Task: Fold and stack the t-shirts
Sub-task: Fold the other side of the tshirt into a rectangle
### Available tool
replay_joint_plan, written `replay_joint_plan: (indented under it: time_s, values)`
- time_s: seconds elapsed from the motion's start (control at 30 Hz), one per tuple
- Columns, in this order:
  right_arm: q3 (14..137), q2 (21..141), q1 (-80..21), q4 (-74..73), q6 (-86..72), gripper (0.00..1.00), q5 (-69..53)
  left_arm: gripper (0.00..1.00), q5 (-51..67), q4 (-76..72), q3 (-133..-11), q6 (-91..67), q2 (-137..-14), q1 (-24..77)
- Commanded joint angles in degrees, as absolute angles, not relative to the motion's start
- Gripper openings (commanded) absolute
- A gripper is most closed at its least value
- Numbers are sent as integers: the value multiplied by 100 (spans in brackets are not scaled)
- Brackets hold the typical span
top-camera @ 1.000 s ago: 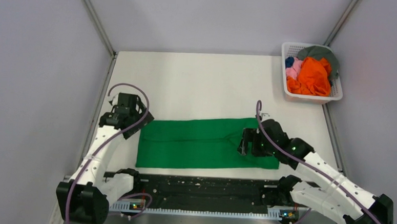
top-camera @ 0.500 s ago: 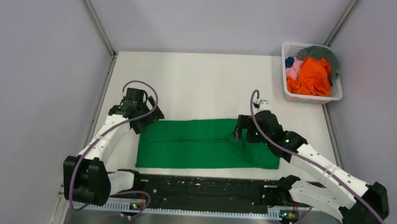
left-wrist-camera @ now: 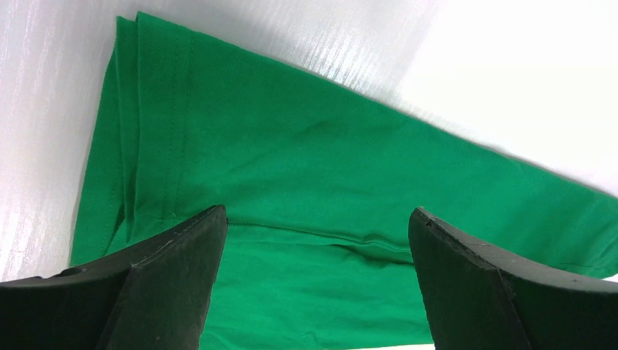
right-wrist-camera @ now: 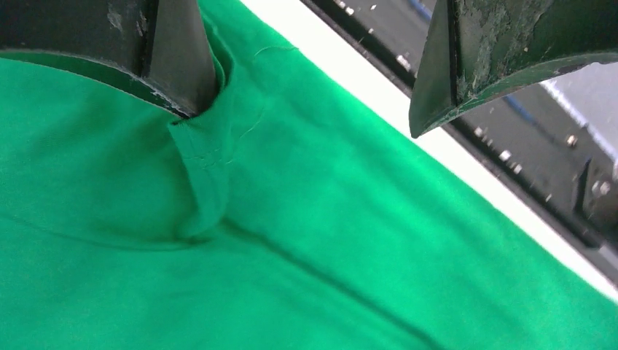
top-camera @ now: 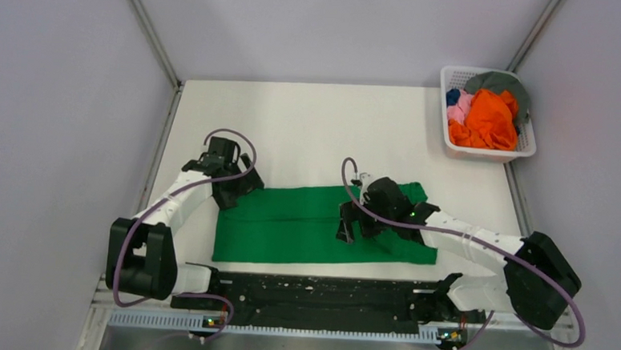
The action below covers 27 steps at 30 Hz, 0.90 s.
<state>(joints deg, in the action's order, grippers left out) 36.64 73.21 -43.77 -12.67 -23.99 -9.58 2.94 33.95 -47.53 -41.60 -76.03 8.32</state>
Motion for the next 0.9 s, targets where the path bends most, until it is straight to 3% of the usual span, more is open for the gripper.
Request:
replay_joint_plan:
  time_s: [0.0,0.23,0.47,0.87]
  values:
    - [3528,6624,-4631,-1185,-2171,95,-1528,99,231,3191,-4739,-4089,-7617,868]
    - [3655,6344,-4619,-2036,-2753,99,461,99,265,3183,-4943,-4101,-7808,1114]
    - [3376,6541,-4629,-1143,-2391,99,-1224,99,211,3240,-5202,-4101,-8123,1271]
    - [3065,7243,-4671,233,-2272,99,-1985,99,170,3226,-5105,-4168,-8192,1401]
